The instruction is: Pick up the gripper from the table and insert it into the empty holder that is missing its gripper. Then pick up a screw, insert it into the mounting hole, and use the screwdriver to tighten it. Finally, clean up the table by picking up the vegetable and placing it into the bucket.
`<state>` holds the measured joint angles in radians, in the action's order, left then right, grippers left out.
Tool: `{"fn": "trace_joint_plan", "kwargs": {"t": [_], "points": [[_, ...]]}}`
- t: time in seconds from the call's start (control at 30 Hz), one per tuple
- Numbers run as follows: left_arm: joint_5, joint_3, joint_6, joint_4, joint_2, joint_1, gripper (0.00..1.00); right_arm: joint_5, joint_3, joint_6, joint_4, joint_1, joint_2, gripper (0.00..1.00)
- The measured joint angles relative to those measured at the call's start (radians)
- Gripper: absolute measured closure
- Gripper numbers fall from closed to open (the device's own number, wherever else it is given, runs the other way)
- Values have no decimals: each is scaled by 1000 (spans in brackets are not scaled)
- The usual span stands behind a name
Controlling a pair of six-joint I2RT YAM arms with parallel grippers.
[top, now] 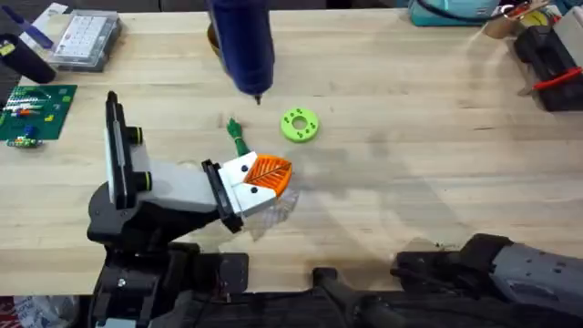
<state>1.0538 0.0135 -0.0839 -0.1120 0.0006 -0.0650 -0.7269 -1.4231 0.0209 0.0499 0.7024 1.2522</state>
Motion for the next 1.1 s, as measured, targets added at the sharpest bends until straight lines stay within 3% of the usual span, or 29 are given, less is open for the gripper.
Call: {"fn": "trace_joint_plan", "kwargs": {"t": [0.27,0.37,0.47,1.1], "points": [[0,0,0,0,0,0,986,-36,8,15,-25,28,0,947],[0,0,0,0,0,0,986,-53,90,37,-193,31,0,947],[0,0,0,0,0,0,986,-57,143,51,-258,33,0,948],[0,0,0,0,0,0,986,-123,183,23,-267,50,26,948]]}}
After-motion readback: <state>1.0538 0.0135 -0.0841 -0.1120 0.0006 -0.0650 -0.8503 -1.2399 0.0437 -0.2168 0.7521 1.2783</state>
